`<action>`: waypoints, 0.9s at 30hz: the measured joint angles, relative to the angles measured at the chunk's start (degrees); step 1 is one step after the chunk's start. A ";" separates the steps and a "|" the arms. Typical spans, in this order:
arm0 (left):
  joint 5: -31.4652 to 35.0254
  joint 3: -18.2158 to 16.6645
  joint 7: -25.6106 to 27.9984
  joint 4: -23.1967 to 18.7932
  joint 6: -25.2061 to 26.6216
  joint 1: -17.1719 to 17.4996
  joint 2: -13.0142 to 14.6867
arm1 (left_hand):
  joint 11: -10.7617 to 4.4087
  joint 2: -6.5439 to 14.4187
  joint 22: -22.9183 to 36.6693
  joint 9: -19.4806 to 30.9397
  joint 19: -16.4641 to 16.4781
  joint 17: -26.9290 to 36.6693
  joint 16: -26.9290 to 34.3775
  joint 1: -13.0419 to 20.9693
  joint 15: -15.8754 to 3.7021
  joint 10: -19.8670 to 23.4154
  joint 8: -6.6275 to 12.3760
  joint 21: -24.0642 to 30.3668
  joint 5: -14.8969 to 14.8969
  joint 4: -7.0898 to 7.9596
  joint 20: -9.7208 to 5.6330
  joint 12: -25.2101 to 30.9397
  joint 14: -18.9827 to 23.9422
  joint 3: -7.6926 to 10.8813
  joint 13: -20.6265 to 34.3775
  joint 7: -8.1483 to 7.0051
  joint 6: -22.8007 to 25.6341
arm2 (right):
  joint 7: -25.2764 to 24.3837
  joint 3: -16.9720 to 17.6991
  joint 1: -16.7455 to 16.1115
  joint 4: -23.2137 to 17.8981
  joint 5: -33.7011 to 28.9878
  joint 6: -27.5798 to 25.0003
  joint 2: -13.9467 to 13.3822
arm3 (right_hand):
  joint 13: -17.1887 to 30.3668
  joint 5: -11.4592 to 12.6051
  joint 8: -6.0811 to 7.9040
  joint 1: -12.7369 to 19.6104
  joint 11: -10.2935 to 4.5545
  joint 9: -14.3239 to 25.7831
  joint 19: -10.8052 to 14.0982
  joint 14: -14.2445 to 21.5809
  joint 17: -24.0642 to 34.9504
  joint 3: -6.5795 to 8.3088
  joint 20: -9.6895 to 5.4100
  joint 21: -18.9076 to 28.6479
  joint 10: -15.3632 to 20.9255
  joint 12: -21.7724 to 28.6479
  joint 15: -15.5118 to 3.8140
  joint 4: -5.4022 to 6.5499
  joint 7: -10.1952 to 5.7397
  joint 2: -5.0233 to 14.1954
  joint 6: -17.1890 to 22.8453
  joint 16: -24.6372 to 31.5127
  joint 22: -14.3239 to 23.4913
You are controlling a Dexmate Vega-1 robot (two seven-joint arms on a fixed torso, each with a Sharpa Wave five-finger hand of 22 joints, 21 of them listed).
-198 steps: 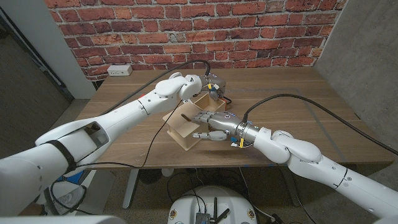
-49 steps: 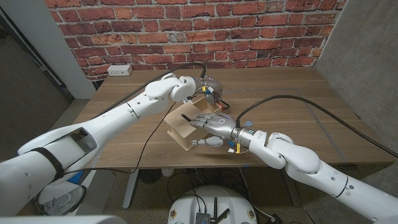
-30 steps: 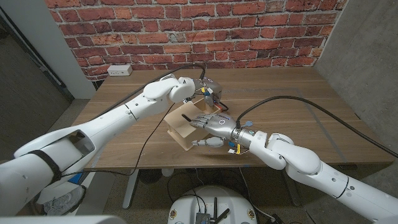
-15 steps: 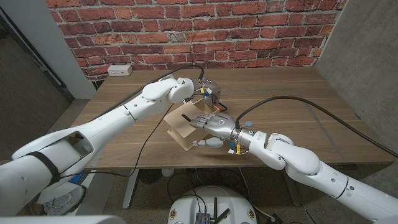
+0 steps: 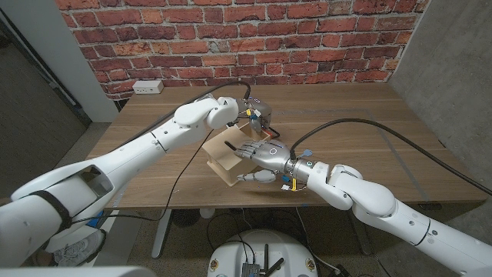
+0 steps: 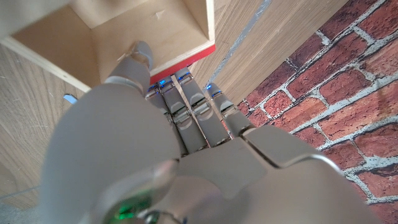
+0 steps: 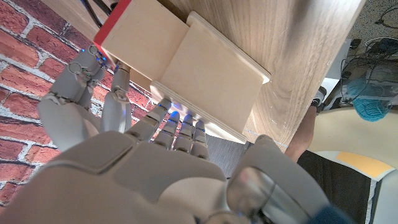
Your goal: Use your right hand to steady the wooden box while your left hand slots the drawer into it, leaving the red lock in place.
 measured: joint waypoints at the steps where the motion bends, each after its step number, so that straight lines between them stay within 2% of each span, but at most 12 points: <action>1: 0.00 0.00 0.00 0.00 0.02 0.00 0.00 | 0.00 0.00 0.00 0.00 0.00 0.00 -0.01 0.00 0.00 0.00 0.00 0.00 0.01 0.00 0.00 0.00 0.00 0.00 0.00 0.00 0.00 | 0.09 -0.01 0.00 0.00 -0.03 0.07 0.00 | 0.00 0.00 0.00 0.00 0.00 0.00 0.00 0.00 0.00 0.00 0.00 0.00 0.00 0.00 0.00 0.00 0.00 0.00 0.00 0.00 0.00; 27: 0.02 -0.92 -1.20 -2.17 1.99 1.42 0.59 | 0.17 0.01 0.00 0.49 0.00 0.00 -0.14 -0.01 -0.11 -0.35 0.25 0.00 -0.02 -0.02 0.00 0.00 -0.12 -0.02 -0.11 0.34 -0.40 | 0.36 0.46 0.46 0.67 1.47 1.37 -0.06 | -0.02 0.00 0.00 0.00 0.00 0.00 -0.12 0.00 0.00 0.00 0.08 -0.22 0.00 0.00 0.00 0.00 0.00 0.00 0.00 0.00 0.00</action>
